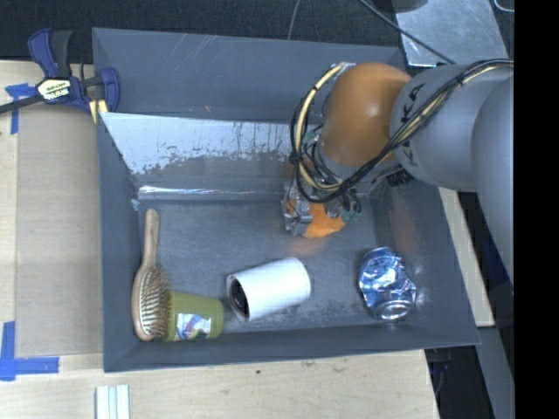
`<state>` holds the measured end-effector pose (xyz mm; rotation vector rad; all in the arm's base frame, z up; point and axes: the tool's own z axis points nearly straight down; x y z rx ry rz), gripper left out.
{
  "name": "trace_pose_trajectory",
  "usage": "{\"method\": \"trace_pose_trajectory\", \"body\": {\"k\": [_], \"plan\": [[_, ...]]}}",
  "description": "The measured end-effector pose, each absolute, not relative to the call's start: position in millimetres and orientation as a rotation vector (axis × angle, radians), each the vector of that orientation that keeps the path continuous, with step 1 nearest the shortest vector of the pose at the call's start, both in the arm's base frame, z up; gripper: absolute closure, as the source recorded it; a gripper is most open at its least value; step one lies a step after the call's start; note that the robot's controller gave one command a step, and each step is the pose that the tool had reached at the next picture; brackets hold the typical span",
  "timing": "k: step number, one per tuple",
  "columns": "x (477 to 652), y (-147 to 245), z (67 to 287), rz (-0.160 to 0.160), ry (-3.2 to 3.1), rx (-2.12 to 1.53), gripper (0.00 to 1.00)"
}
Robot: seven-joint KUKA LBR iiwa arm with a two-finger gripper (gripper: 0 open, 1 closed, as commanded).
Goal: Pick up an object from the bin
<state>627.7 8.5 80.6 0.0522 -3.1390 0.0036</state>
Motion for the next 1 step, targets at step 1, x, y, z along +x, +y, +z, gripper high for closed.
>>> {"method": "trace_pose_trajectory", "body": {"k": [1], "plan": [[627.7,8.4,80.6,0.004,-3.139,0.051,1.0]]}}
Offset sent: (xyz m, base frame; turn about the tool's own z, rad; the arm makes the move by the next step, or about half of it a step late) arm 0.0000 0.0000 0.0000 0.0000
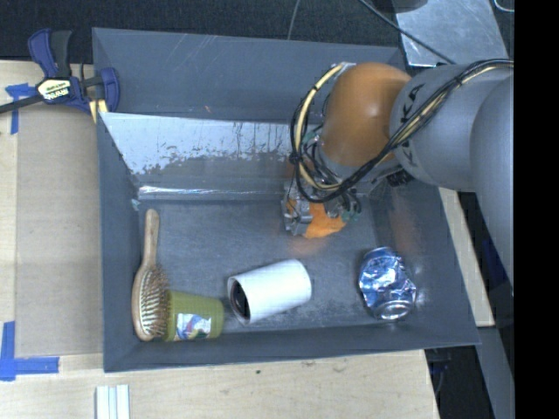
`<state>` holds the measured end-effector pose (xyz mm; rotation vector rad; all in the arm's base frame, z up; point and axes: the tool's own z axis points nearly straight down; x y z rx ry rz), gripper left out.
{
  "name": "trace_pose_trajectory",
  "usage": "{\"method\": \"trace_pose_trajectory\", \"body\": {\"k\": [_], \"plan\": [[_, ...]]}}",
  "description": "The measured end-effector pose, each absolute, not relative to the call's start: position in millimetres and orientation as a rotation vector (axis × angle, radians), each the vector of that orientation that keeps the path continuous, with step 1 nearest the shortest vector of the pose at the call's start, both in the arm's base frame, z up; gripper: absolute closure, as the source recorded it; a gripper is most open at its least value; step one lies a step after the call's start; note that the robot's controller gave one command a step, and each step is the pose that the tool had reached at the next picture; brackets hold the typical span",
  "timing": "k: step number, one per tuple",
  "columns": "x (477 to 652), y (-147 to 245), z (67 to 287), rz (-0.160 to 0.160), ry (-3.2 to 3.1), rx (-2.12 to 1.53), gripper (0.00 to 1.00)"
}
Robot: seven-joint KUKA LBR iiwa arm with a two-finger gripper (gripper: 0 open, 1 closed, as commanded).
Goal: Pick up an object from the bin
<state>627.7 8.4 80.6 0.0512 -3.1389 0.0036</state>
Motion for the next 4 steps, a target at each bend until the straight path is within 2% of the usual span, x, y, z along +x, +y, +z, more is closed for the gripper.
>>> {"method": "trace_pose_trajectory", "body": {"k": [1,2,3,4], "plan": [[620.4,25,199,0.003,-3.151,0.08,1.0],[605.0,22,297,0.002,-3.166,0.004,1.0],[622.6,65,284,-0.001,-3.172,0.0,1.0],[595.0,81,210,-0.005,-3.148,-0.354,1.0]]}}
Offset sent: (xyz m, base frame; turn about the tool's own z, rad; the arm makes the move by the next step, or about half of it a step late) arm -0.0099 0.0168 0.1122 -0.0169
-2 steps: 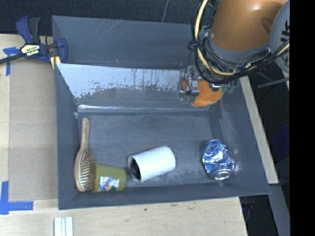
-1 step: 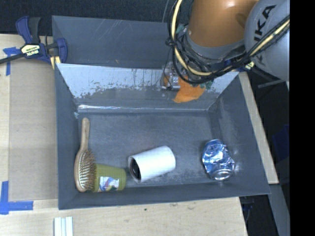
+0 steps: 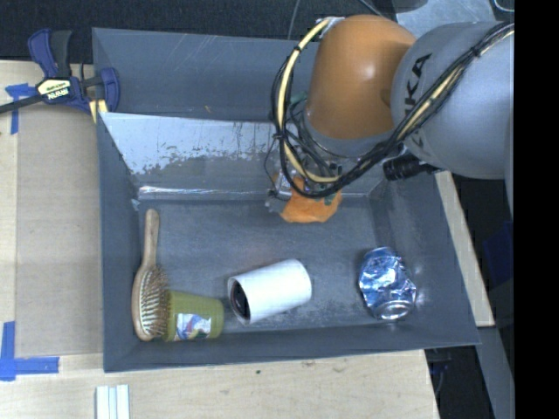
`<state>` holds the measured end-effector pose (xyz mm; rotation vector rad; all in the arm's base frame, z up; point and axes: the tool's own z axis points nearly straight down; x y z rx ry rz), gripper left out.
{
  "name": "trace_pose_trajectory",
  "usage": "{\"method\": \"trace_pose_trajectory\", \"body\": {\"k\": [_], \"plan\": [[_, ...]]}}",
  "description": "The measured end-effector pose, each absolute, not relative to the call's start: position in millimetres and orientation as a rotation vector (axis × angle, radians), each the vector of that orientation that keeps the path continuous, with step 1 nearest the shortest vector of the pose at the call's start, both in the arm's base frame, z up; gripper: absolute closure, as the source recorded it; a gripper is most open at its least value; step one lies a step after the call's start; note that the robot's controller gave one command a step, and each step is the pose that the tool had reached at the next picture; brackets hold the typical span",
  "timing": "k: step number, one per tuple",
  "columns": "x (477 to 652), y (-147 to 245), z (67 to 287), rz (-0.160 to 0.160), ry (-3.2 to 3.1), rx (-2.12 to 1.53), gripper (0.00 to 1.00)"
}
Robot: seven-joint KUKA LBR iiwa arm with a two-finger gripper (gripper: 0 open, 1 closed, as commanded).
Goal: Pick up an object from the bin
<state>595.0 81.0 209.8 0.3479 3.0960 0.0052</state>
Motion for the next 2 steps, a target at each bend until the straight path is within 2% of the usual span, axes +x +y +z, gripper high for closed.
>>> {"method": "trace_pose_trajectory", "body": {"k": [1,2], "plan": [[596.4,81,212,0.007,3.09,0.349,0.0],[612.4,89,101,0.006,3.083,0.448,0.0]]}}
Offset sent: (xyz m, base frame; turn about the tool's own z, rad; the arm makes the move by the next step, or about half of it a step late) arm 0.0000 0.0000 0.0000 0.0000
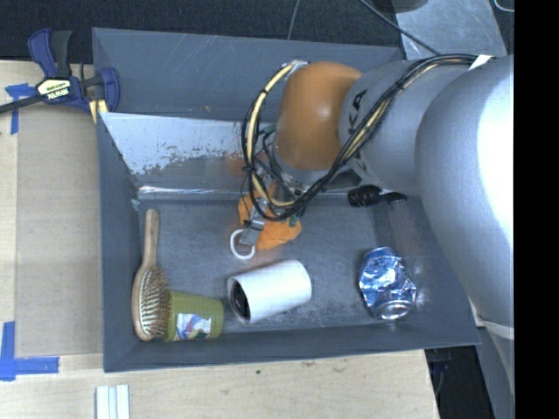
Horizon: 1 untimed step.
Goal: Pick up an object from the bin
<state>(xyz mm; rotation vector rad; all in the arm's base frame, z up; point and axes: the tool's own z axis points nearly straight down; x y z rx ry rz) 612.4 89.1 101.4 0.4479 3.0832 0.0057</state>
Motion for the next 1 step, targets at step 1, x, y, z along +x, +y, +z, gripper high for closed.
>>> {"method": "trace_pose_trajectory", "body": {"k": [1], "plan": [[613.9,42.3,111.5,-0.004,3.113,-0.073,0.0]]}}
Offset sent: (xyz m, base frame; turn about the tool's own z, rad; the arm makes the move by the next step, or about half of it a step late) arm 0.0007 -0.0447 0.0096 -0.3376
